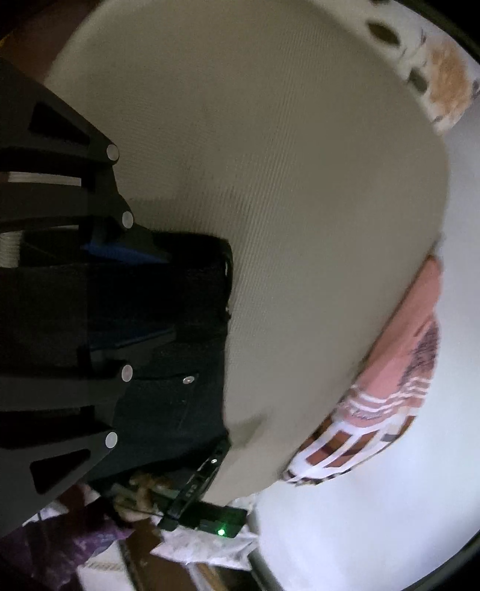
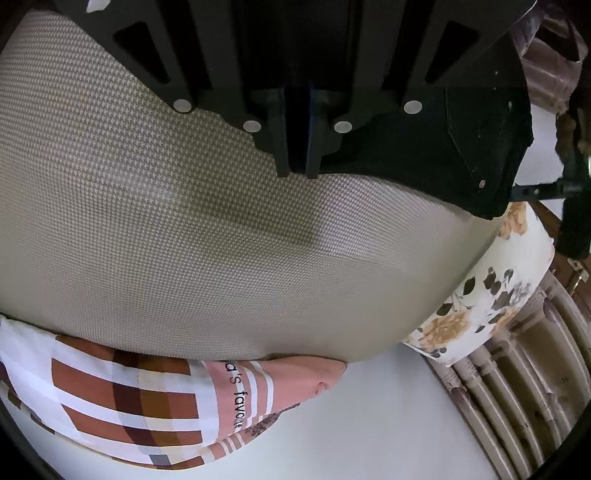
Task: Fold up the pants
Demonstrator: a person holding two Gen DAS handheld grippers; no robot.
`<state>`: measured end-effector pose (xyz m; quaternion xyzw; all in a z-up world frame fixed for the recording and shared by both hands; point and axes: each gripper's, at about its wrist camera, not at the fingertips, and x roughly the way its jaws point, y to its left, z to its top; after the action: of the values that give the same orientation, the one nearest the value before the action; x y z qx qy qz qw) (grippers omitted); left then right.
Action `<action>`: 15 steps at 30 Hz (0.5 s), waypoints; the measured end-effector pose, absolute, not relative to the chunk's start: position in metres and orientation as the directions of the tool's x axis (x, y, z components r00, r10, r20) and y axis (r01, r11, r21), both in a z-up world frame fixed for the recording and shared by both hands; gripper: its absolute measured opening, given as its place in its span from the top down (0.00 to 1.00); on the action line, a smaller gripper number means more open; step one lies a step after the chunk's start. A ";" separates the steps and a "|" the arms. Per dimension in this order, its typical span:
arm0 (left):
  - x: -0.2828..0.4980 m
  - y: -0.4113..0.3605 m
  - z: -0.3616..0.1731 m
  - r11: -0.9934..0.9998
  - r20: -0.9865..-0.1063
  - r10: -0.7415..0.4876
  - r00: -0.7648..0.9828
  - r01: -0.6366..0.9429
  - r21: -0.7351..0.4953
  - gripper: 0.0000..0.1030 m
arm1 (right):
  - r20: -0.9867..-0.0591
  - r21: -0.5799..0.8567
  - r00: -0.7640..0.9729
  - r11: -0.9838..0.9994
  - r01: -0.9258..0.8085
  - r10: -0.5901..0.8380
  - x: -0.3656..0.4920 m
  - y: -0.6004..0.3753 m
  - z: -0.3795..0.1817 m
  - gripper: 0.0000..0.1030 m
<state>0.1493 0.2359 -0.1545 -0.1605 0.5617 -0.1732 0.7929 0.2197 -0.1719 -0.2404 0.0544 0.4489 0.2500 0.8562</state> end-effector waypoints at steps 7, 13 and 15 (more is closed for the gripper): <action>0.162 0.222 -0.145 0.923 -0.851 -0.385 0.357 0.138 -0.359 0.79 | -0.734 0.334 0.475 0.867 -0.370 0.486 0.220 -0.174 -0.241 0.92; 0.177 0.212 -0.134 0.932 -0.818 -0.363 0.446 0.186 -0.312 0.80 | -0.723 0.286 0.531 0.891 -0.353 0.442 0.213 -0.173 -0.237 0.92; 0.173 0.214 -0.151 0.936 -0.830 -0.351 0.433 0.194 -0.295 0.80 | -0.719 0.290 0.538 0.894 -0.343 0.440 0.213 -0.175 -0.237 0.92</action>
<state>0.1734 0.2144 -0.1515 -0.0775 0.5071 -0.1618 0.8430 0.2131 -0.1746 -0.2368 0.0570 0.4254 0.2234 0.8751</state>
